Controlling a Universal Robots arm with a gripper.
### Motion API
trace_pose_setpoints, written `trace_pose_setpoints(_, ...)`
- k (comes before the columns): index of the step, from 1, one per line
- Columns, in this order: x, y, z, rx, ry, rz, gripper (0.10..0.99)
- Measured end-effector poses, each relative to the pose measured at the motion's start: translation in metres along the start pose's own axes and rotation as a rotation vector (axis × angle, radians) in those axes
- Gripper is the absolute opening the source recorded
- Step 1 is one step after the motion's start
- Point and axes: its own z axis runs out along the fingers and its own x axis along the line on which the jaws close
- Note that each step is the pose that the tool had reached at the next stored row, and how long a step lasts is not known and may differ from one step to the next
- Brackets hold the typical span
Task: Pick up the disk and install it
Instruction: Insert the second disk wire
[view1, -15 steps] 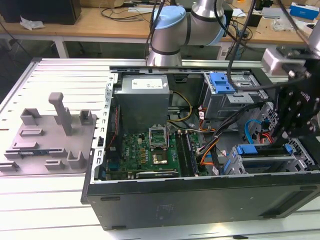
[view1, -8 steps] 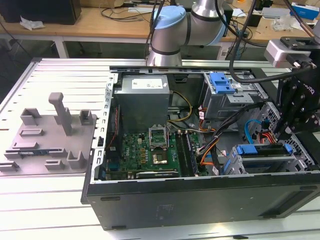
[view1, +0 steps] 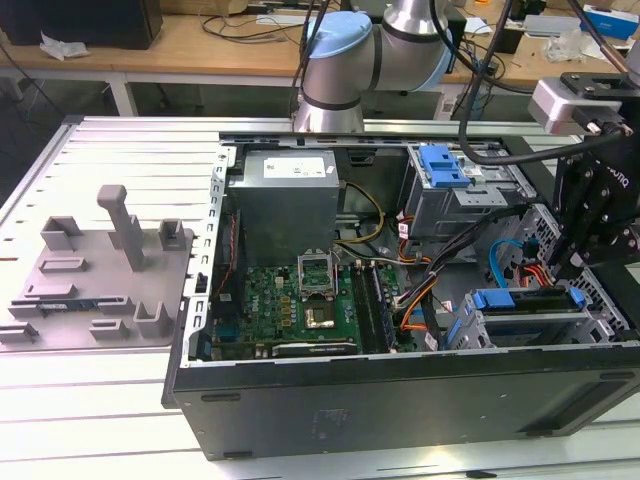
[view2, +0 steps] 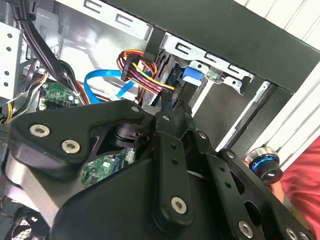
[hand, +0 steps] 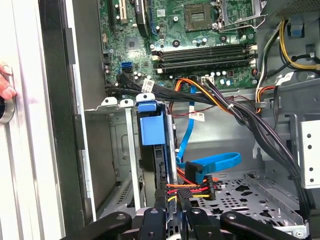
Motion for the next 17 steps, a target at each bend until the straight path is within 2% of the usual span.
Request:
trace_pose_setpoints(6,-0.0013,0.0001,-0.0001,0.0,0.0009,0.0,0.239)
trace_pose_setpoints(9,-0.0225,0.002,-0.0016,0.004,0.0434,-0.001,0.239)
trace_pose_setpoints(10,-0.0268,0.0024,-0.0018,0.004,0.0709,-0.002,0.239)
trace_pose_setpoints(11,-0.0277,0.0025,-0.0018,-0.001,0.0902,-0.003,0.239)
trace_pose_setpoints(12,-0.0294,0.0027,-0.002,-0.007,0.1183,-0.004,0.239)
trace_pose_setpoints(13,-0.0366,0.0033,-0.0028,-0.01,0.1694,-0.005,0.239)
trace_pose_setpoints(14,-0.0463,0.0041,-0.0056,-0.007,0.211,-0.006,0.239)
trace_pose_setpoints(15,-0.0536,0.0048,-0.0068,-0.004,0.2481,-0.006,0.239)
trace_pose_setpoints(16,-0.0677,0.0061,-0.0079,0.0,0.2984,-0.006,0.239)
trace_pose_setpoints(17,-0.0748,0.0205,-0.0086,0.006,0.3227,-0.005,0.239)
